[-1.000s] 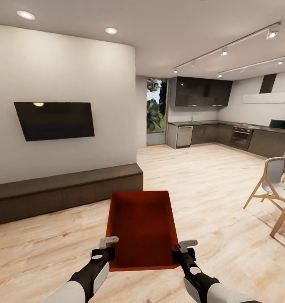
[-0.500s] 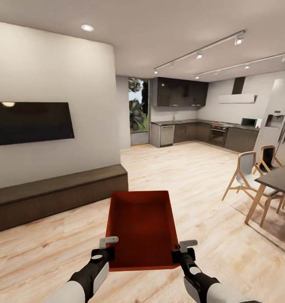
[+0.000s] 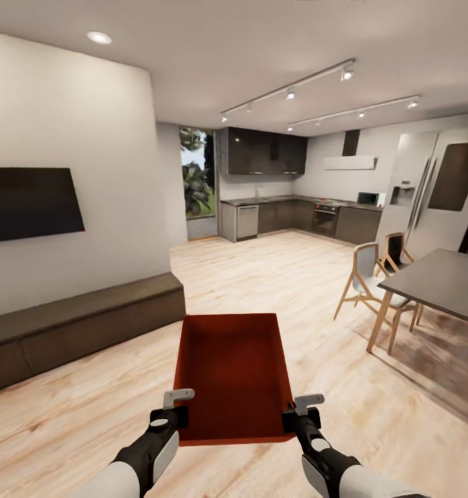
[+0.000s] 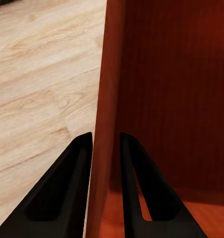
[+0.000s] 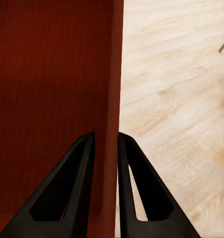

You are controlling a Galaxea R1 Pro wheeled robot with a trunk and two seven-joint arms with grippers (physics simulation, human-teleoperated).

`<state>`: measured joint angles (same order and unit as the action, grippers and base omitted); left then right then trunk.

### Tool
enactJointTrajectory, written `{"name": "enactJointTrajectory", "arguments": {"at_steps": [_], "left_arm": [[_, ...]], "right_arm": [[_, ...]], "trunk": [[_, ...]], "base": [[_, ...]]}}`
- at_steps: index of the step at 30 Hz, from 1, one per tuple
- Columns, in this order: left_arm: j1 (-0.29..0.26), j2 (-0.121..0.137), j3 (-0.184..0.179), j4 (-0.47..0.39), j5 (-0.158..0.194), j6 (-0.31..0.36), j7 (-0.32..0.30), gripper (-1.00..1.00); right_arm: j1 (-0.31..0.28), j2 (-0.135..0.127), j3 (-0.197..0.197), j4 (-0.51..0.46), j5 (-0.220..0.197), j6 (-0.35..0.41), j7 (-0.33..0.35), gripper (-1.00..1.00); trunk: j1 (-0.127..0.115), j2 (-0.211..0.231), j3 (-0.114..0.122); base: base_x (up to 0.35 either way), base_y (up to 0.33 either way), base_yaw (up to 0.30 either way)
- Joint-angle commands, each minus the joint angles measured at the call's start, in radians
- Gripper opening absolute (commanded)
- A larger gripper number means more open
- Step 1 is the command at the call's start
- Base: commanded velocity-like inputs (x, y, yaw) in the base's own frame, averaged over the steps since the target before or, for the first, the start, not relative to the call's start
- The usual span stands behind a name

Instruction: Move the two storage containers from the living room to the garage. In the garage, place one container on the floor and stack the other container on top of it (either order is fine).

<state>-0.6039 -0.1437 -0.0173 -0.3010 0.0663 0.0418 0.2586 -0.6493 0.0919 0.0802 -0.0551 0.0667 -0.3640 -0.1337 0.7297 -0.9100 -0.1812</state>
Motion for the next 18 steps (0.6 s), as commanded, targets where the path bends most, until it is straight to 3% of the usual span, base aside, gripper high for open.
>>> {"name": "enactJointTrajectory", "arguments": {"at_steps": [1, 18], "left_arm": [[0.000, 0.001, 0.013, -0.004, -0.011, 0.006, 0.021, -1.00], [0.000, 0.001, 0.013, -0.004, -0.011, 0.005, 0.021, -1.00]], "right_arm": [[-0.001, -0.004, -0.034, 0.001, -0.013, -0.004, -0.015, -1.00], [-0.001, -0.004, -0.034, 0.001, -0.011, -0.004, -0.015, -1.00]], "trunk": [[0.000, -0.001, -0.001], [0.000, -0.001, -0.001]], "base": [[0.000, 0.000, -0.275], [0.000, 0.000, -0.275]]}}
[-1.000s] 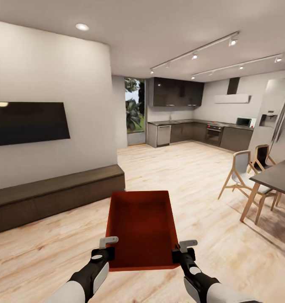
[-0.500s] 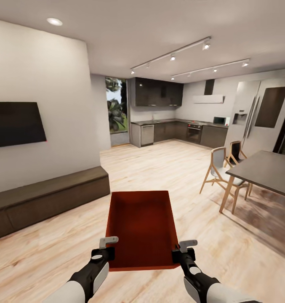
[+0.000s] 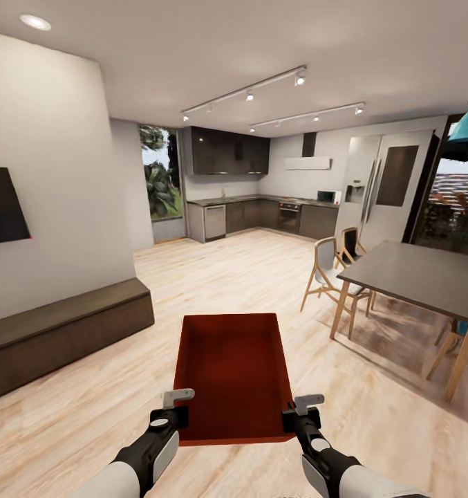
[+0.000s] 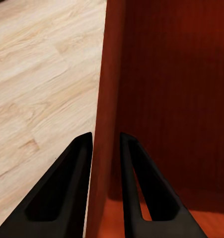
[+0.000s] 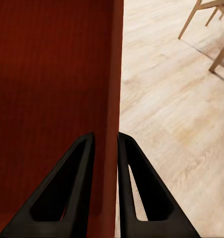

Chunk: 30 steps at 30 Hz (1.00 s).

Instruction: Move the two storage containers from the living room to the garage. In the garage, place one container on the floor and stack the other container on top of it (either order is fine).

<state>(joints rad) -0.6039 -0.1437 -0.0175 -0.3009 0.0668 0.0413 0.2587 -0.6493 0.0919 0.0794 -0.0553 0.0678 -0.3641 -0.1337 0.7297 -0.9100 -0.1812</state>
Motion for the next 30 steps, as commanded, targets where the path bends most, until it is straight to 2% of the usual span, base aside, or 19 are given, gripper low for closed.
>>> {"name": "enactJointTrajectory", "arguments": {"at_steps": [1, 30], "left_arm": [[0.000, 0.001, 0.013, -0.004, -0.012, 0.005, 0.020, -1.00], [0.000, 0.001, 0.013, -0.004, -0.012, 0.005, 0.020, -1.00]], "right_arm": [[-0.001, -0.004, -0.033, 0.002, -0.013, -0.004, -0.015, -1.00], [-0.001, -0.005, -0.033, 0.002, -0.013, -0.004, -0.014, -1.00]], "trunk": [[0.000, -0.001, -0.001], [0.000, -0.001, -0.001]], "base": [[0.000, 0.000, -0.275], [0.000, 0.000, -0.275]]}}
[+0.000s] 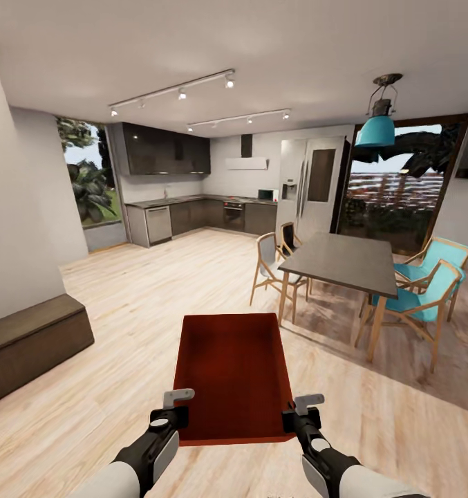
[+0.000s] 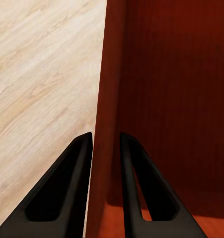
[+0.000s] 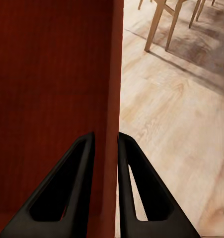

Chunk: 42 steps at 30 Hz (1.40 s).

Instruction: Move the two storage containers from the living room to the garage. In the garage, place one container on the floor and stack the other container on top of it (either order is fine).

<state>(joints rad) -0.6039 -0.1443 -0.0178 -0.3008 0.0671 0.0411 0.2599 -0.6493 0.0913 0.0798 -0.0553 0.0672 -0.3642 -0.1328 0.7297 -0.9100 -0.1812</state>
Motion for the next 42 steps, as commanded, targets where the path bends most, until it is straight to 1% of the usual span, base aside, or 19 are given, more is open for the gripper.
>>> {"name": "enactJointTrajectory", "arguments": {"at_steps": [1, 42], "left_arm": [[0.000, 0.002, 0.013, -0.004, -0.012, 0.005, 0.019, -1.00], [0.000, 0.002, 0.013, -0.003, -0.012, 0.006, 0.019, -1.00]], "right_arm": [[-0.001, -0.005, -0.034, 0.002, -0.012, -0.004, -0.014, -1.00], [-0.001, -0.005, -0.034, 0.002, -0.012, -0.004, -0.013, -1.00]], "trunk": [[0.000, -0.001, -0.001], [0.000, -0.001, -0.001]], "base": [[0.000, 0.000, -0.277], [0.000, 0.000, -0.277]]}}
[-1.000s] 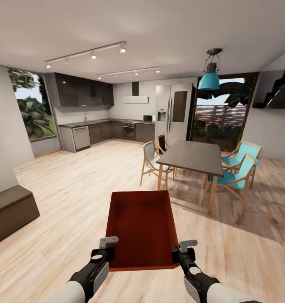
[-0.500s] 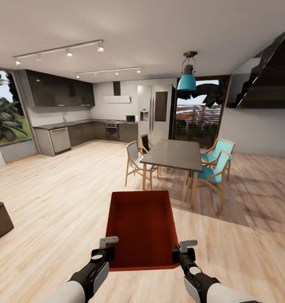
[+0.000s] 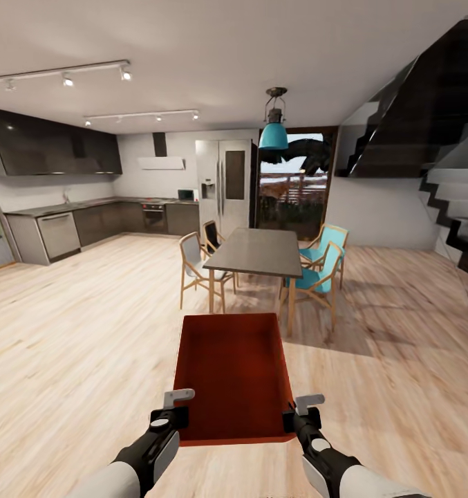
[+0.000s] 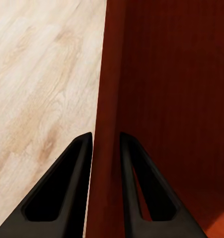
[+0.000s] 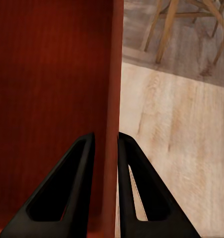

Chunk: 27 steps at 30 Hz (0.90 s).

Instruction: Move the two storage containers from the living room to the garage. In the garage, place one container on the floor and stack the other container on top of it (either order is fine).

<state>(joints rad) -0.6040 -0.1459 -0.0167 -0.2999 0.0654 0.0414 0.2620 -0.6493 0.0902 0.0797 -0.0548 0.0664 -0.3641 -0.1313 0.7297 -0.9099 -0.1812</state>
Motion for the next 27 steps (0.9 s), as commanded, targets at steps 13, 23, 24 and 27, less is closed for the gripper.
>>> {"name": "enactJointTrajectory", "arguments": {"at_steps": [13, 23, 24, 27], "left_arm": [[0.000, 0.003, 0.012, -0.004, -0.010, 0.006, 0.017, -1.00], [0.000, 0.003, 0.012, -0.004, -0.010, 0.005, 0.017, -1.00], [0.000, 0.003, 0.012, -0.004, -0.010, 0.005, 0.017, -1.00], [0.000, 0.003, 0.011, -0.004, -0.010, 0.005, 0.017, -1.00]], "right_arm": [[-0.001, -0.004, -0.034, 0.001, -0.011, -0.004, -0.014, -1.00], [-0.001, -0.004, -0.034, 0.001, -0.011, -0.004, -0.013, -1.00], [-0.001, -0.004, -0.034, 0.001, -0.011, -0.004, -0.013, -1.00], [-0.001, -0.004, -0.034, 0.001, -0.011, -0.004, -0.013, -1.00]], "trunk": [[0.000, -0.001, -0.001], [0.000, -0.001, -0.001], [0.000, -0.001, -0.001], [0.000, -0.001, -0.001]], "base": [[0.000, 0.000, -0.280], [0.000, 0.000, -0.282], [0.000, 0.000, -0.282], [0.000, 0.000, -0.282]]}}
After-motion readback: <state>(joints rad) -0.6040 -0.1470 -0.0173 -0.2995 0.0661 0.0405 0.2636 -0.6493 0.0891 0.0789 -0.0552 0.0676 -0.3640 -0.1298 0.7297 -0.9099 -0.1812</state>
